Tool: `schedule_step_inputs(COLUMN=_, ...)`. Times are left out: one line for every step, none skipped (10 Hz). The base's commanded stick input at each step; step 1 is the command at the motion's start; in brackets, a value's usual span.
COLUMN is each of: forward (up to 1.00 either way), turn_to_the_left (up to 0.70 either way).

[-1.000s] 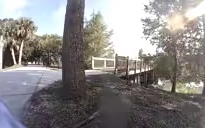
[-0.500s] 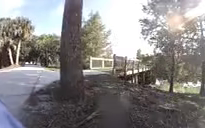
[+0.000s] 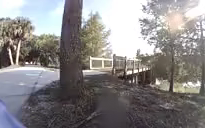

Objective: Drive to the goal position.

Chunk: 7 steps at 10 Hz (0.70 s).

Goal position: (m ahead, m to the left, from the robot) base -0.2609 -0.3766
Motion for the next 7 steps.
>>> schedule_step_inputs(forward=0.0, turn_to_the_left=-0.45)
schedule_step_inputs(forward=0.0, turn_to_the_left=-0.45)
schedule_step_inputs(forward=0.0, turn_to_the_left=-0.45)
schedule_step_inputs(forward=0.0, turn_to_the_left=-0.45)
schedule_step_inputs(forward=0.0, turn_to_the_left=-0.45)
schedule_step_inputs(forward=0.0, turn_to_the_left=-0.45)
schedule_step_inputs(forward=0.0, turn_to_the_left=-0.45)
